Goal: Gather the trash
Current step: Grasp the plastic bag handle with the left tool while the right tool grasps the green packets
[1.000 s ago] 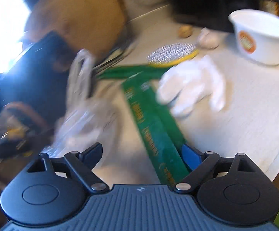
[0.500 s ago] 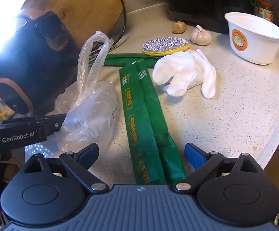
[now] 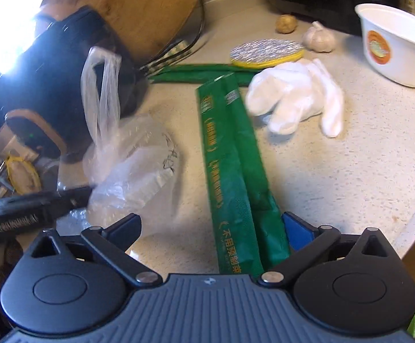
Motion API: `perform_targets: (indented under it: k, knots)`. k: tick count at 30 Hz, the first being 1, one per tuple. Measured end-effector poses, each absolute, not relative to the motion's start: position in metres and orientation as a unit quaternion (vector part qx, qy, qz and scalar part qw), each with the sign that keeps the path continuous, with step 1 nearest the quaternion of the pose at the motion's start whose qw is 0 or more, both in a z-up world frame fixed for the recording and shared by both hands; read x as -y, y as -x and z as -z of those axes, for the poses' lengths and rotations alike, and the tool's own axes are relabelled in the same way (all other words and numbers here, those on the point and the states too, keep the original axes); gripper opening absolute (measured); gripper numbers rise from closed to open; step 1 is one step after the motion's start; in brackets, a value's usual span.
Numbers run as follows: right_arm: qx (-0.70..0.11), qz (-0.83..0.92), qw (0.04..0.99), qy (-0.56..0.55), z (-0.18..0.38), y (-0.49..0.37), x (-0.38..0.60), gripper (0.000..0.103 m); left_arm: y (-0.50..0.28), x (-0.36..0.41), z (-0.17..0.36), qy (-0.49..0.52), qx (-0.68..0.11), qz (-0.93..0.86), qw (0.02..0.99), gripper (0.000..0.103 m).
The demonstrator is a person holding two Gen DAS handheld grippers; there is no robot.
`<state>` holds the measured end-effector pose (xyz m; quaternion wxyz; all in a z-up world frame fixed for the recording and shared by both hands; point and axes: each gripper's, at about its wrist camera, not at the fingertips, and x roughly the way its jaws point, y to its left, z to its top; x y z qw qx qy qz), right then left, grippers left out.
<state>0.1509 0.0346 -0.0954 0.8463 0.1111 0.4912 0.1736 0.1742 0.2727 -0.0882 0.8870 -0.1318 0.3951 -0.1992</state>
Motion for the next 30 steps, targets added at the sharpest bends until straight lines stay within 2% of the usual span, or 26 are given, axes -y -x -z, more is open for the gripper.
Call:
perform_targets:
  k: [1,3,7,9,11,15,17,21,22,28,29,30]
  knots:
    - [-0.500,-0.190,0.838,-0.109,0.094,-0.154,-0.037,0.102,-0.172,-0.277,0.086,0.140,-0.395,0.197,0.886,0.015]
    - [-0.489,-0.189,0.844,-0.111,0.086,-0.153,-0.037,0.091,-0.165,-0.286,0.079,0.153,-0.391,0.194,0.887,0.015]
    - [-0.409,-0.127,0.902,-0.050,0.067,-0.148,-0.044,0.091,-0.153,-0.298,0.064,0.163,-0.370,0.187,0.895,0.014]
    - [-0.400,-0.117,0.908,-0.038,0.068,-0.158,-0.049,0.083,-0.149,-0.300,0.059,0.163,-0.364,0.183,0.899,0.013]
    - [-0.409,-0.111,0.905,-0.038,0.076,-0.171,-0.052,0.068,-0.145,-0.303,0.056,0.154,-0.360,0.177,0.903,0.013]
    - [-0.425,-0.101,0.899,-0.017,0.093,-0.186,-0.064,0.052,-0.142,-0.303,0.055,0.148,-0.364,0.176,0.902,0.013]
    - [-0.431,-0.100,0.897,-0.009,0.097,-0.185,-0.066,0.039,-0.139,-0.303,0.055,0.148,-0.366,0.178,0.901,0.012]
    - [-0.421,-0.111,0.898,-0.061,0.079,-0.172,-0.047,0.011,-0.137,-0.298,0.054,0.144,-0.370,0.184,0.899,0.012]
    - [-0.418,-0.107,0.899,-0.076,0.074,-0.168,-0.039,0.008,-0.137,-0.294,0.054,0.140,-0.370,0.190,0.898,0.012]
    - [-0.423,-0.094,0.896,-0.097,0.067,-0.137,-0.006,0.008,-0.138,-0.270,0.057,0.117,-0.377,0.200,0.897,0.012]
    - [-0.417,-0.092,0.900,-0.084,0.067,-0.131,-0.009,0.009,-0.137,-0.267,0.058,0.105,-0.378,0.189,0.900,0.012]
    - [-0.413,-0.092,0.903,-0.069,0.067,-0.127,-0.014,0.016,-0.137,-0.264,0.059,0.094,-0.380,0.177,0.903,0.012]
